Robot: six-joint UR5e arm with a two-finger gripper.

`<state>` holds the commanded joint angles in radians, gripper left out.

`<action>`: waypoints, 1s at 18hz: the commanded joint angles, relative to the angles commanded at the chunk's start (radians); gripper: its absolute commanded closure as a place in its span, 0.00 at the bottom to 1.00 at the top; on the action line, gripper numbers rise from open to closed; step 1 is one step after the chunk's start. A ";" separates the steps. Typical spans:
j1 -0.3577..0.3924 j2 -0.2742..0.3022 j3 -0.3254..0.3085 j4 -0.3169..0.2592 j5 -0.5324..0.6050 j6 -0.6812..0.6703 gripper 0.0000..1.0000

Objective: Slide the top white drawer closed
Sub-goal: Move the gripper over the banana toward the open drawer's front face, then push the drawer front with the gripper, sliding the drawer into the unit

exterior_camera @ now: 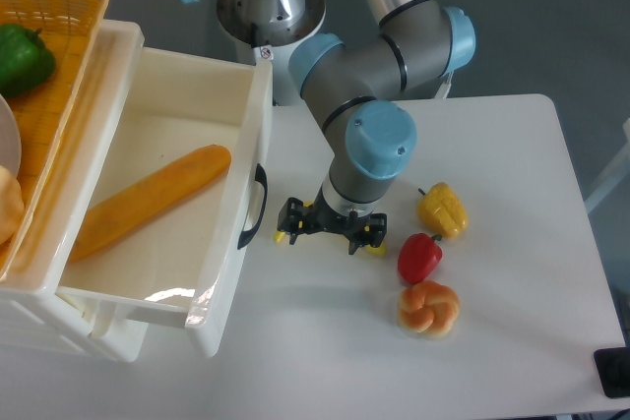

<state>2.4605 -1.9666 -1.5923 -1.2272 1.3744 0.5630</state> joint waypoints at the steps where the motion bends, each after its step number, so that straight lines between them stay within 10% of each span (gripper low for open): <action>1: 0.000 0.000 -0.003 0.000 0.000 0.000 0.00; 18: -0.034 0.012 -0.003 -0.003 -0.026 -0.002 0.00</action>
<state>2.4268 -1.9543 -1.5953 -1.2302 1.3484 0.5614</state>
